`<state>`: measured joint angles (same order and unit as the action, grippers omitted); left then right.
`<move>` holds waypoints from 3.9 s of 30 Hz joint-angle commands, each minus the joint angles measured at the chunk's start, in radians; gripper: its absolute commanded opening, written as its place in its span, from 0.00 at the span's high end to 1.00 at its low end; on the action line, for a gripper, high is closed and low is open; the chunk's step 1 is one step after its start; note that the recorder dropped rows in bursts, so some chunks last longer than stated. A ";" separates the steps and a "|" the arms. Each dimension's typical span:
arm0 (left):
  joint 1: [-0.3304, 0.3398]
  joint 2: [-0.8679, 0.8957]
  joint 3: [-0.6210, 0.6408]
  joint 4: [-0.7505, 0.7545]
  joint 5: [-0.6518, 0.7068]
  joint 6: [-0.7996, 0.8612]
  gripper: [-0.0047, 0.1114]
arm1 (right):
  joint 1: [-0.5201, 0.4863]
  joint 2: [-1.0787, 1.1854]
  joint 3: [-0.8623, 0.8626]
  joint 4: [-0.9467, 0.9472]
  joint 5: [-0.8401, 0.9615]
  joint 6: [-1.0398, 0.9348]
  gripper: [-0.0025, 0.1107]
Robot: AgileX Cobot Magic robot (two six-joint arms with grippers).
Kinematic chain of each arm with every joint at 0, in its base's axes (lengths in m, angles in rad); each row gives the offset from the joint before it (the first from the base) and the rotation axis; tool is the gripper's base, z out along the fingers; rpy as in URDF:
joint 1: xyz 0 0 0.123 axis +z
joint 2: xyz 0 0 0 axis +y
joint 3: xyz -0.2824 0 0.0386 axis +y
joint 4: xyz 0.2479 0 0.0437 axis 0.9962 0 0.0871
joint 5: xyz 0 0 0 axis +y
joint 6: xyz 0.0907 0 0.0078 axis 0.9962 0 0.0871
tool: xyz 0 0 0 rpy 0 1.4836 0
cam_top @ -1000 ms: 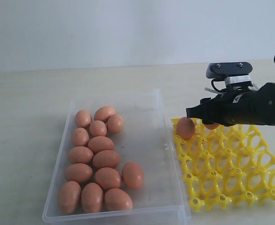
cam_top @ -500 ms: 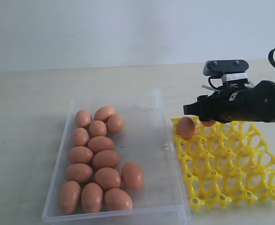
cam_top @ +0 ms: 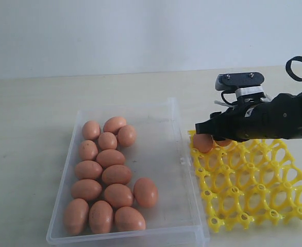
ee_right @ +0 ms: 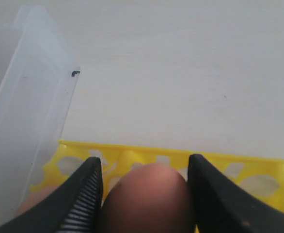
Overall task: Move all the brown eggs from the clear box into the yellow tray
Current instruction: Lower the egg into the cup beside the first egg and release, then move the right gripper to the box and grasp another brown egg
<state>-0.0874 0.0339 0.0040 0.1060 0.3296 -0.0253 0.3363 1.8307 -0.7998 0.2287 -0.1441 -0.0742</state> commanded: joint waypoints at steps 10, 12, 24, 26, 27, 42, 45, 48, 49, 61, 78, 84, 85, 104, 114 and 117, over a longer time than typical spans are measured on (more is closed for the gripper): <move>-0.003 0.001 -0.004 -0.001 -0.014 -0.004 0.96 | -0.005 -0.028 0.004 -0.010 0.017 -0.028 0.92; -0.003 0.001 -0.004 -0.001 -0.014 -0.004 0.96 | -0.012 -0.034 0.004 -0.010 0.019 -0.030 0.92; -0.003 0.001 -0.004 -0.001 -0.014 -0.004 0.96 | -0.033 -0.025 0.006 -0.015 0.015 -0.030 0.92; -0.003 0.001 -0.004 -0.001 -0.014 -0.004 0.96 | -0.029 -0.010 0.006 -0.015 0.008 -0.029 0.92; -0.003 0.001 -0.004 -0.001 -0.014 -0.004 0.96 | -0.027 -0.001 0.006 -0.015 0.003 -0.029 0.92; -0.003 0.001 -0.004 -0.001 -0.014 -0.004 0.96 | -0.022 0.020 0.006 -0.015 -0.028 -0.029 0.72; -0.003 0.001 -0.004 -0.001 -0.014 -0.004 0.96 | -0.022 0.020 0.006 -0.015 -0.028 -0.029 0.65; -0.003 0.001 -0.004 -0.001 -0.014 -0.004 0.96 | -0.022 0.020 0.006 -0.015 -0.028 -0.029 0.65; -0.003 0.001 -0.004 -0.001 -0.014 -0.004 0.96 | -0.022 0.020 0.006 -0.015 -0.026 -0.029 0.65; -0.003 0.001 -0.004 -0.001 -0.014 -0.004 0.96 | -0.022 -0.017 0.004 -0.013 -0.009 -0.030 0.42; -0.003 0.001 -0.004 -0.001 -0.014 -0.004 0.96 | 0.095 -0.149 -0.113 0.027 0.272 -0.107 0.85; -0.003 0.001 -0.004 -0.001 -0.014 -0.004 0.96 | 0.232 -0.054 -0.385 0.032 0.733 -0.189 0.89; -0.003 0.001 -0.004 -0.001 -0.014 -0.004 0.96 | 0.253 -0.033 -0.424 0.035 0.820 -0.195 0.88; -0.003 0.001 -0.004 -0.001 -0.014 -0.004 0.96 | 0.373 0.204 -0.583 0.020 1.025 -0.108 0.54; -0.003 0.001 -0.004 -0.001 -0.014 -0.004 0.96 | 0.378 0.233 -0.583 0.022 1.016 -0.098 0.54; -0.003 0.001 -0.004 -0.001 -0.014 -0.004 0.96 | 0.385 0.246 -0.583 0.027 1.015 -0.083 0.54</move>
<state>-0.0874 0.0339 0.0040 0.1060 0.3296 -0.0253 0.7134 2.0600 -1.3804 0.2606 0.8728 -0.1701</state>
